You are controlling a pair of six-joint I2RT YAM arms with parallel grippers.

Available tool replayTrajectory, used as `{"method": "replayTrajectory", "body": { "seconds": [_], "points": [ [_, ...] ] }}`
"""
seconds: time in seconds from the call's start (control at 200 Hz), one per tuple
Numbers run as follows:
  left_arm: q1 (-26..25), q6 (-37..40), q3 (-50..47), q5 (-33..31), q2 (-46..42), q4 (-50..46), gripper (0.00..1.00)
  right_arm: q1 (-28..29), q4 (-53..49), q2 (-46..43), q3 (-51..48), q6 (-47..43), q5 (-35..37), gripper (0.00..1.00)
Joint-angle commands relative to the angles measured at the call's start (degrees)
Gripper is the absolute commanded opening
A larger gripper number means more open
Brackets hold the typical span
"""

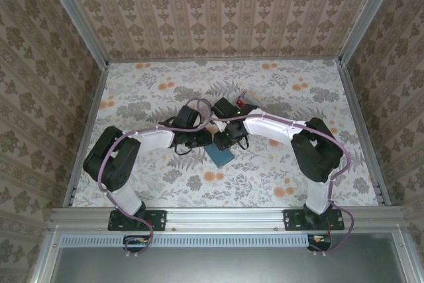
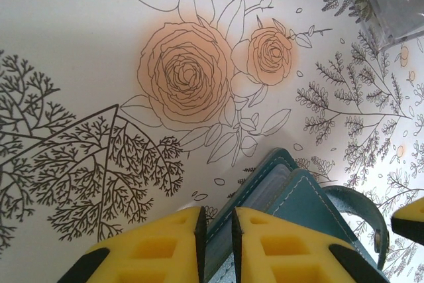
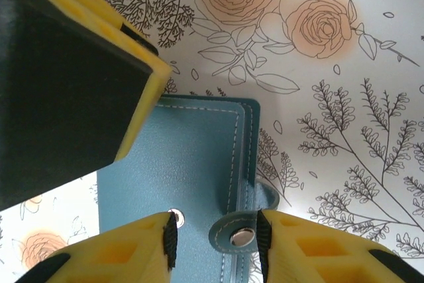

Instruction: Put the credit cards into the card holder

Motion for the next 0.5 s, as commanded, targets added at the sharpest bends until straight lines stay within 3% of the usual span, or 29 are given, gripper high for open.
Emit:
{"method": "replayTrajectory", "body": {
  "seconds": [0.0,0.495],
  "points": [
    [0.42,-0.72,-0.55,0.57,0.59,0.88,0.21,0.36,0.33,1.0,0.85,0.06,3.52,0.39],
    [0.41,-1.11,-0.06,1.66,1.8,1.93,0.21,0.38,-1.58,0.01,0.94,-1.5,8.53,0.24]
  ]
}}
